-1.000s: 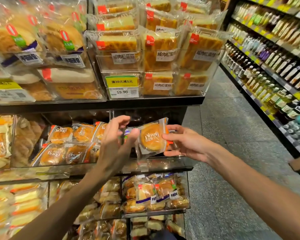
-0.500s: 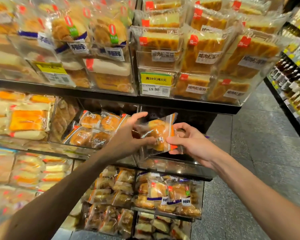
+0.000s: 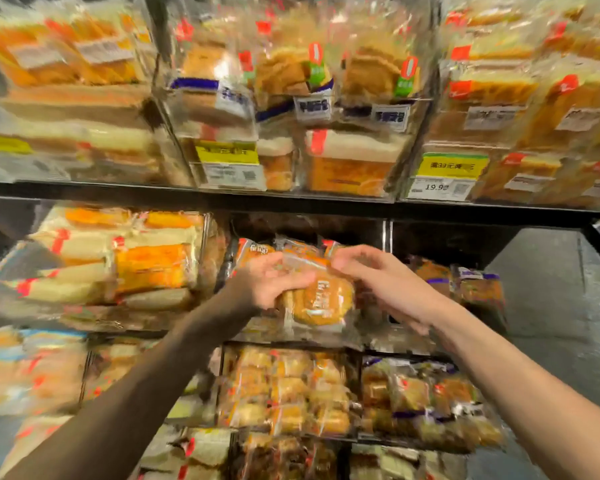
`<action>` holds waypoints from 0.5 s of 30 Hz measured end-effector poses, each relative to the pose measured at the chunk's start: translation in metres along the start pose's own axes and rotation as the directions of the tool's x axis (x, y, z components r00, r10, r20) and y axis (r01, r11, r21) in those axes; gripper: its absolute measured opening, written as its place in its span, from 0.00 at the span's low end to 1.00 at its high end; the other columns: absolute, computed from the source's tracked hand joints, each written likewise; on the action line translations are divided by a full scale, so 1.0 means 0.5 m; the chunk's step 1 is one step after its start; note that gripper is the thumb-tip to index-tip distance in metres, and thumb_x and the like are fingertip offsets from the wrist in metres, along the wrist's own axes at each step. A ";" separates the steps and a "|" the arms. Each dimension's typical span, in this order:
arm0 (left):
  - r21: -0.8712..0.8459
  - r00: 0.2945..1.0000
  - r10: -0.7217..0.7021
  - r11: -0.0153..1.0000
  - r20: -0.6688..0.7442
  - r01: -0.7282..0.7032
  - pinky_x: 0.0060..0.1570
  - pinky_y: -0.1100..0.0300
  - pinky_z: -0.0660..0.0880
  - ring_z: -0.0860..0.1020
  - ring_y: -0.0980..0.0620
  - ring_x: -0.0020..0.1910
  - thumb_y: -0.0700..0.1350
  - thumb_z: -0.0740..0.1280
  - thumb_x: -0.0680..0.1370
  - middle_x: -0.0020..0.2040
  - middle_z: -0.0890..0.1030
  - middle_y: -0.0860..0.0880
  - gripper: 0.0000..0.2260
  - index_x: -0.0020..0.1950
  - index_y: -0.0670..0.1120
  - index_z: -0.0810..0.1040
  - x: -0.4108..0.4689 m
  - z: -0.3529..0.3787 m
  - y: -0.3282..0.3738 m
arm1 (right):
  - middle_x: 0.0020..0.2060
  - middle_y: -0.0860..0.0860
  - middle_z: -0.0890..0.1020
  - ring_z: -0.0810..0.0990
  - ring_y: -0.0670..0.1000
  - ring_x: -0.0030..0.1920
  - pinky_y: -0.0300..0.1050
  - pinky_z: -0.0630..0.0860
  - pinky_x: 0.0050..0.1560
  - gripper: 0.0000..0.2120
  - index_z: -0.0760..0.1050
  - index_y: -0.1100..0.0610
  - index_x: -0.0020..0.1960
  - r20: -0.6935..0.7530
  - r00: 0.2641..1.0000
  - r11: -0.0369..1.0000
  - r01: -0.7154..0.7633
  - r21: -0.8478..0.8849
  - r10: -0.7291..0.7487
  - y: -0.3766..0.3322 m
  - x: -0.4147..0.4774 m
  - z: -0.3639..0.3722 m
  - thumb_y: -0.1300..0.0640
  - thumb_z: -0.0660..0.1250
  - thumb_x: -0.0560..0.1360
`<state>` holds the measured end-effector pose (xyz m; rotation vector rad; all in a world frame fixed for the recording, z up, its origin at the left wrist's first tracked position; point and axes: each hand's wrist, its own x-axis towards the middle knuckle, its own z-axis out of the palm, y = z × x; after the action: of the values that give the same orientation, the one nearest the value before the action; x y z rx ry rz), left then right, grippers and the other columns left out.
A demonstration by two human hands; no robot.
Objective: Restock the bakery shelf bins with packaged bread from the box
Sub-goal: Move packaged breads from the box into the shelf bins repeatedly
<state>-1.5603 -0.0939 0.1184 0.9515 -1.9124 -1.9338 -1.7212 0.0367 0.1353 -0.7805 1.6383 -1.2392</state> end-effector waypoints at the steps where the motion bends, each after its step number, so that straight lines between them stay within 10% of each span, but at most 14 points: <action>1: -0.109 0.998 -0.059 0.992 -0.034 0.055 0.56 0.50 0.79 0.84 0.54 0.46 0.51 0.75 0.63 0.48 0.85 0.47 0.20 0.51 0.47 0.80 -0.001 -0.022 -0.013 | 0.50 0.51 0.84 0.83 0.50 0.48 0.43 0.79 0.43 0.30 0.76 0.56 0.62 -0.023 0.998 0.995 -0.052 0.090 0.054 0.004 0.004 0.021 0.44 0.77 0.65; 5: -0.436 0.960 -0.225 0.890 -0.166 0.133 0.50 0.48 0.81 0.85 0.44 0.49 0.43 0.76 0.70 0.50 0.86 0.42 0.20 0.60 0.39 0.77 -0.001 -0.078 -0.050 | 0.55 0.51 0.85 0.84 0.52 0.56 0.54 0.81 0.58 0.39 0.70 0.51 0.67 -0.059 0.984 0.976 -0.160 0.151 0.170 0.038 0.012 0.097 0.44 0.80 0.60; 8: -0.437 0.964 -0.227 0.887 -0.135 0.148 0.53 0.52 0.81 0.85 0.48 0.52 0.45 0.75 0.74 0.54 0.85 0.45 0.25 0.67 0.41 0.72 -0.005 -0.083 -0.071 | 0.54 0.58 0.84 0.85 0.55 0.50 0.52 0.82 0.51 0.32 0.68 0.56 0.68 -0.184 0.958 0.949 -0.168 0.268 0.222 0.062 0.041 0.146 0.58 0.79 0.68; 15: 0.328 0.914 0.142 0.945 -0.379 -0.011 0.59 0.49 0.76 0.77 0.51 0.58 0.53 0.78 0.70 0.57 0.75 0.53 0.28 0.64 0.63 0.66 0.015 -0.101 -0.100 | 0.54 0.57 0.83 0.83 0.56 0.53 0.55 0.79 0.58 0.31 0.67 0.53 0.62 -0.334 0.923 0.981 -0.172 0.090 0.192 0.093 0.154 0.154 0.56 0.81 0.66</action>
<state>-1.5226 -0.1335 0.0726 1.2253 -2.0041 -1.2752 -1.6782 -0.0463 0.0626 -0.3761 1.8942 -1.3352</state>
